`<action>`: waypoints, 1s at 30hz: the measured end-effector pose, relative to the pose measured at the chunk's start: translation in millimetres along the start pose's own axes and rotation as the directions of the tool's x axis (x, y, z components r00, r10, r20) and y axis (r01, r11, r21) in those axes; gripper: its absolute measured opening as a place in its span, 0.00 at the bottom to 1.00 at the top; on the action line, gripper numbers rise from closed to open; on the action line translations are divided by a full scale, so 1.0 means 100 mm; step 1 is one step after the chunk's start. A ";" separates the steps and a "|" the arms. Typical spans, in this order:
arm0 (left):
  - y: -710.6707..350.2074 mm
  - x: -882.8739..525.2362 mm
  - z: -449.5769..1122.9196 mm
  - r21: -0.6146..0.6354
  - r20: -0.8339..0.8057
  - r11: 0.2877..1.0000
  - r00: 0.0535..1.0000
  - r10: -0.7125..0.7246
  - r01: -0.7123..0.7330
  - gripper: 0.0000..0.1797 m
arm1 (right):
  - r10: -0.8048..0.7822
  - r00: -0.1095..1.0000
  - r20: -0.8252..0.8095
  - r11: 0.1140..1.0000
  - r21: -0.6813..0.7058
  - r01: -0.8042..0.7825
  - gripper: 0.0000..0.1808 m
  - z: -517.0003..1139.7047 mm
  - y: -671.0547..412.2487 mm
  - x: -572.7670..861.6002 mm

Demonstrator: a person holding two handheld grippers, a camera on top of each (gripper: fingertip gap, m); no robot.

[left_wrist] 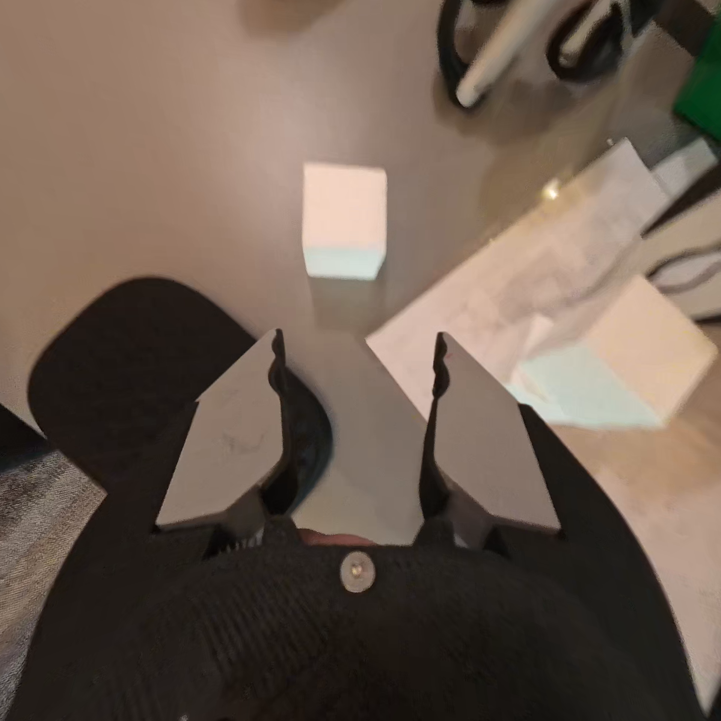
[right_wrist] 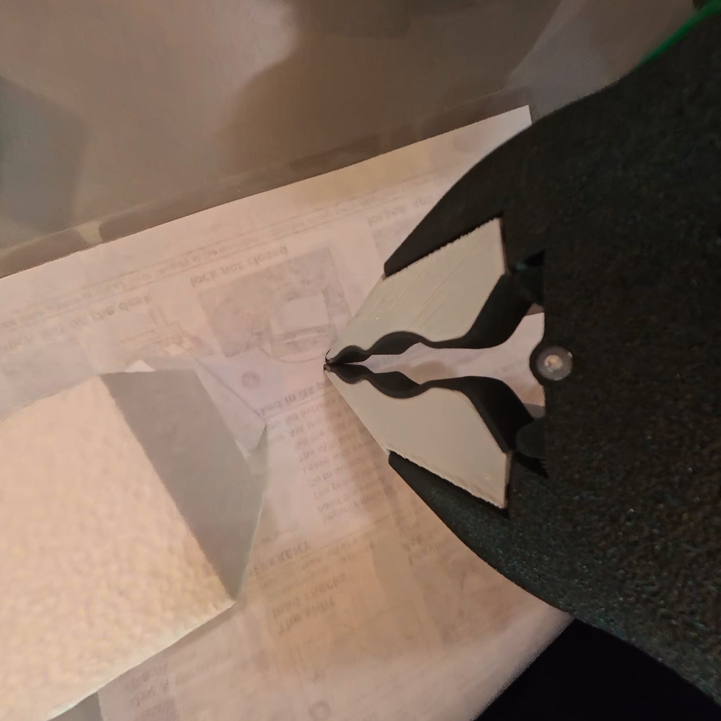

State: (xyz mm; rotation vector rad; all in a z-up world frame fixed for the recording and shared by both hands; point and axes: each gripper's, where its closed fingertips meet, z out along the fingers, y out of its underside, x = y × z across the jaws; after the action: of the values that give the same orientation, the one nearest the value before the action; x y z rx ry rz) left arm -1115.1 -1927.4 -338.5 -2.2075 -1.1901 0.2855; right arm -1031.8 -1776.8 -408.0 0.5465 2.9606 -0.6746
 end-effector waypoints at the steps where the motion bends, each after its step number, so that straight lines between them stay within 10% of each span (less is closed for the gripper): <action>1: -0.11 -0.05 0.10 0.006 0.027 1.000 1.000 -0.003 0.003 0.42 | 0.006 1.000 0.002 1.000 0.004 -0.006 0.00 0.00 0.00 0.00; 8: -0.33 -0.07 0.64 -0.120 0.099 0.991 0.992 0.077 -0.065 0.51 | -0.005 1.000 -0.009 1.000 0.008 0.005 0.00 0.00 0.00 0.00; 11: -0.24 -0.08 0.76 -0.191 0.116 0.974 0.982 0.149 -0.126 0.31 | 0.004 1.000 -0.003 1.000 0.007 -0.003 0.00 0.00 0.00 0.00; 30: -0.36 1.19 -0.53 -0.032 -0.320 0.934 0.889 0.327 -0.355 0.31 | -0.003 1.000 0.027 1.000 0.012 0.003 0.00 0.01 0.00 0.00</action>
State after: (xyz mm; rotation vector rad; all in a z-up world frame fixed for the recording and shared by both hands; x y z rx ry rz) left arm -1047.3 -1837.4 -263.4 -2.4266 -0.6526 0.0188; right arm -1031.8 -1777.4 -408.6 0.5299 2.9344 -0.6945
